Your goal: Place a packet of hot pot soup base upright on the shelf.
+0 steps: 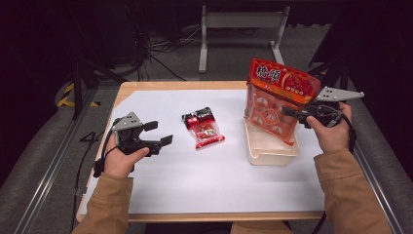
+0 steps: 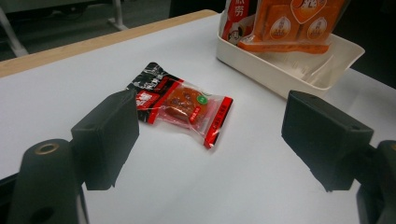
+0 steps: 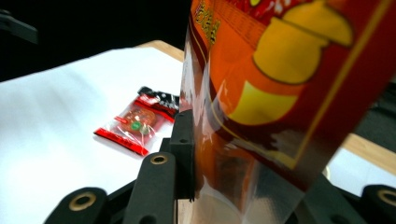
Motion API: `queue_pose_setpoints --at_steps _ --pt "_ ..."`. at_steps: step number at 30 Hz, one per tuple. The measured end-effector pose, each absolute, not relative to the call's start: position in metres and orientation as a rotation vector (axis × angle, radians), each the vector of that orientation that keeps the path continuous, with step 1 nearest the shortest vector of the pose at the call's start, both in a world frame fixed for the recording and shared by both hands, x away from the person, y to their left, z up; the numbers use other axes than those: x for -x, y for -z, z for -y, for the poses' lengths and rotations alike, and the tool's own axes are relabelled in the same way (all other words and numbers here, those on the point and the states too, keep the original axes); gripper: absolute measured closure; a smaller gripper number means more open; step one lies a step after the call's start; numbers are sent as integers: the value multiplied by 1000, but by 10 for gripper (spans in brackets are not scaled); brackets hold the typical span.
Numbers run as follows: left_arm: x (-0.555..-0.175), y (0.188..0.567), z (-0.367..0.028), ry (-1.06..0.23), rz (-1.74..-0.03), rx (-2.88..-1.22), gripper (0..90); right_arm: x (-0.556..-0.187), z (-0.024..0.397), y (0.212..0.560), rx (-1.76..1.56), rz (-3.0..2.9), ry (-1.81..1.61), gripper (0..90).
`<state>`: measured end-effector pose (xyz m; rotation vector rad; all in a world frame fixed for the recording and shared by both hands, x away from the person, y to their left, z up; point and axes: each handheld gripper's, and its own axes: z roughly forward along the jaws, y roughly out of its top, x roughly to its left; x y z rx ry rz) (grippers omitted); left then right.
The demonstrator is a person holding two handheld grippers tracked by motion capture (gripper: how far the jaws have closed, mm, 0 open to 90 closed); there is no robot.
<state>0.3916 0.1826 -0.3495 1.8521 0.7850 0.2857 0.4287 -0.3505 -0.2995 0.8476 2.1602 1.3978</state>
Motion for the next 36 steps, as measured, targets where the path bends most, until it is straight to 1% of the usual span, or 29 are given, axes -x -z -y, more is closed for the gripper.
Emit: queue_pose_setpoints --at_steps 15,18,19,23,36 --pt "-393 352 -180 -277 -781 -1867 196 -429 349 325 -934 -2201 -1343 703" --pt "-393 352 -180 -280 -780 -1867 197 -430 345 330 -941 -2222 -1315 702" --pt "-393 352 -181 -281 -779 -1867 197 -433 336 339 -925 -2250 -1285 703" --pt "-393 353 -180 -277 -782 -1866 196 -435 333 342 -914 -2260 -1298 703" --pt "-395 356 -178 -274 -781 -1882 193 -438 355 358 -1071 -2232 -1363 701"
